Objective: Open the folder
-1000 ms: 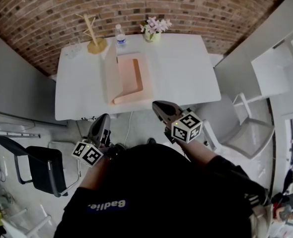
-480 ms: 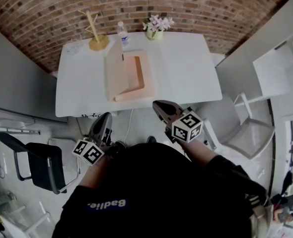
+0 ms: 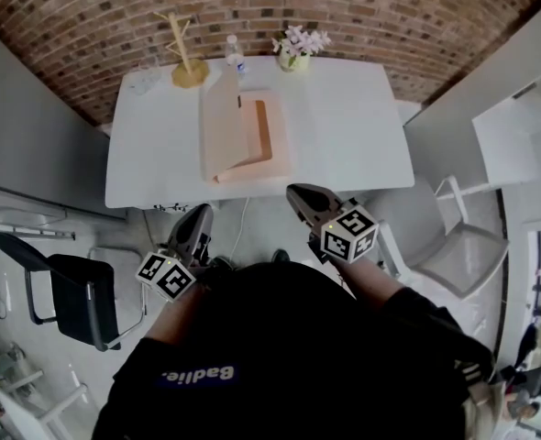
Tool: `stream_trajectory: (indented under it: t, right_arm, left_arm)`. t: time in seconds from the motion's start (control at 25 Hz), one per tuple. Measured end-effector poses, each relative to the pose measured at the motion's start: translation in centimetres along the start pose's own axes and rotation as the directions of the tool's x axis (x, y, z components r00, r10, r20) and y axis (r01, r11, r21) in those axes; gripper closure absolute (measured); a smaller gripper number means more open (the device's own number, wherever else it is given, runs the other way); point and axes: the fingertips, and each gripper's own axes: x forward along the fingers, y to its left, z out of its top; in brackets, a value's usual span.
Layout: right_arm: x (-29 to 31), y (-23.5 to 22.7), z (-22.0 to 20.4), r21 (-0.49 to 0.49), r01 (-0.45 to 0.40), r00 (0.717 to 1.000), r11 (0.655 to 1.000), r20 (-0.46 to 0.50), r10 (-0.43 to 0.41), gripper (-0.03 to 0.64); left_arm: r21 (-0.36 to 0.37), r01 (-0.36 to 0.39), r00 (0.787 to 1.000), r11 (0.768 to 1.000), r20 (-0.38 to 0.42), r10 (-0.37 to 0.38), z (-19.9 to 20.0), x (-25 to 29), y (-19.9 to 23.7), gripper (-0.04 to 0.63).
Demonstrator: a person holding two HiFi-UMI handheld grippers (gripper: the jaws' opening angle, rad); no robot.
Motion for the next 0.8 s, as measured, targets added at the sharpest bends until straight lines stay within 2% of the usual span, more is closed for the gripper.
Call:
stream_trajectory:
  t: [0.8]
  right_arm:
    - [0.06, -0.25, 0.07, 0.008, 0.003, 1.000, 1.000, 0.000, -0.003, 0.589]
  left_arm:
    - [0.018, 0.003, 1.000, 1.000, -0.005, -0.003, 0.27, 0.50, -0.23, 0.594]
